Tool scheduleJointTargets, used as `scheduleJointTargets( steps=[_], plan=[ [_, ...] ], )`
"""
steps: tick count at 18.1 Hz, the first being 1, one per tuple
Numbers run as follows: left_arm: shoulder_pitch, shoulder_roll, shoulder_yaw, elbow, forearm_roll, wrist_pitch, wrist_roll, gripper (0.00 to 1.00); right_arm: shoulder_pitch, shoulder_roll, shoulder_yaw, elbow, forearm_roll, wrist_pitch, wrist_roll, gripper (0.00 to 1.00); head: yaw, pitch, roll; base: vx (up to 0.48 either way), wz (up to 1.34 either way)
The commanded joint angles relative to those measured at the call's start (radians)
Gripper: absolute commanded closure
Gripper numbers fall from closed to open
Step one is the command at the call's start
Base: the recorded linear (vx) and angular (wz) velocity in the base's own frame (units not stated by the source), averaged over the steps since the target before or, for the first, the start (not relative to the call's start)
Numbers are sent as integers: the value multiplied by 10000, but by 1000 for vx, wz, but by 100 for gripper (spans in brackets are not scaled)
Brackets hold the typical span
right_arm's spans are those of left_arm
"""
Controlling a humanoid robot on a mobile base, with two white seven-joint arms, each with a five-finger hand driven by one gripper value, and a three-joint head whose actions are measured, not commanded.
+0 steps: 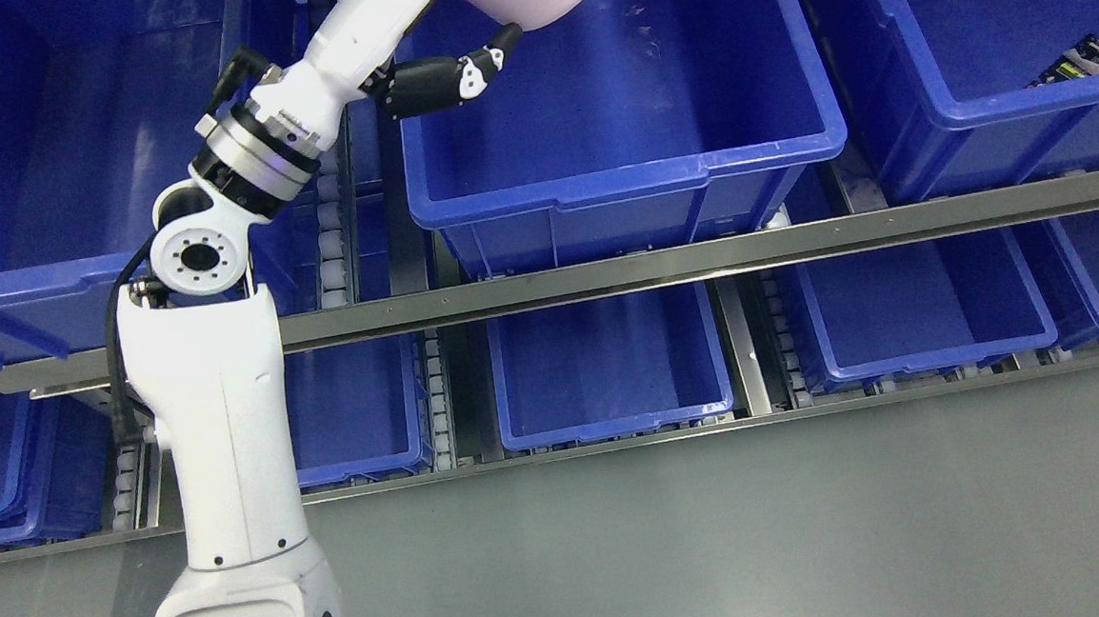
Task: Stack pink IKEA bowls on left shelf middle
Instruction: 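Lower the bowls into the middle-shelf blue bin and release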
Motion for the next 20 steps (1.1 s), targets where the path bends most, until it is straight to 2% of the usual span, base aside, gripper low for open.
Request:
scheduleJointTargets(
  steps=[1,2,4,10,17,18,19,20],
  plan=[
    [-1546,486,-1658,4117,-1559,937,-114,84,-2,-174,-46,-175,-15,8,-2,0,0,0,0,0,0],
    [-1578,487,-2117,4134,-1559,1580,-130,83,-2,-174,-46,-175,-15,8,-2,0,0,0,0,0,0],
    [-1700,426,-2687,4241,-1544,2122,-130,79,-2,-174,-46,-175,-15,8,-2,0,0,0,0,0,0],
    [-1762,124,-2735,4441,-1544,2154,-54,72,-2,-174,-46,-175,-15,8,-2,0,0,0,0,0,0],
    [-1777,124,-2201,4227,-1391,2093,297,33,-2,-174,-46,-175,-15,8,-2,0,0,0,0,0,0],
    [-1868,124,-1803,4105,-1375,2078,770,27,-2,-174,-46,-175,-15,8,-2,0,0,0,0,0,0],
    [-1884,124,-1055,3937,-1223,2093,1853,20,-2,-174,-46,-175,-15,8,-2,0,0,0,0,0,0],
    [-1900,124,-623,3844,-873,2123,2806,17,-2,-174,-46,-175,-15,8,-2,0,0,0,0,0,0]
  ],
)
